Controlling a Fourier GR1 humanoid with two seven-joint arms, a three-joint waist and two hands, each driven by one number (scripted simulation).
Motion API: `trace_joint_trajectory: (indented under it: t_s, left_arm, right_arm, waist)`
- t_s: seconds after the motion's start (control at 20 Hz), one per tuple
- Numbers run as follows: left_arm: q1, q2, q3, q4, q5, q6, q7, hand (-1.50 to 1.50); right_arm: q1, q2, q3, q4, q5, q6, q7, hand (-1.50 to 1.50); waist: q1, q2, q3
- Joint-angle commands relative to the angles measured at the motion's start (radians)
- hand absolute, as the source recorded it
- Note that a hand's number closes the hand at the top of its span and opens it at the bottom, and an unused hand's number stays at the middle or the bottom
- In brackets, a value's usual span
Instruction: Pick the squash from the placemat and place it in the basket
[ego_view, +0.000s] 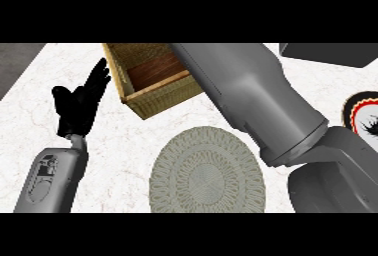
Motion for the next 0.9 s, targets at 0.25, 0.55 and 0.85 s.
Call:
trace_joint_trajectory:
  t_s: [0.25, 0.55, 0.85]
  left_arm:
    - [0.058, -0.019, -0.018, -0.023, -0.02, 0.019, -0.029, 0.0]
    - [0.029, -0.023, -0.001, -0.001, -0.008, 0.025, -0.015, 0.0]
    - [0.037, 0.008, 0.009, -0.04, 0.001, 0.003, 0.003, 0.0]
  right_arm:
    - [0.012, 0.003, -0.045, -0.005, -0.085, 0.168, 0.076, 1.5]
    - [0.025, 0.003, -0.021, -0.031, -0.088, 0.172, 0.069, 1.5]
    - [0.09, 0.003, 0.021, -0.059, -0.085, 0.198, 0.085, 1.5]
  waist:
    - [-0.003, -0.001, 0.002]
    - [-0.028, 0.0, 0.003]
    - [-0.032, -0.01, 0.004]
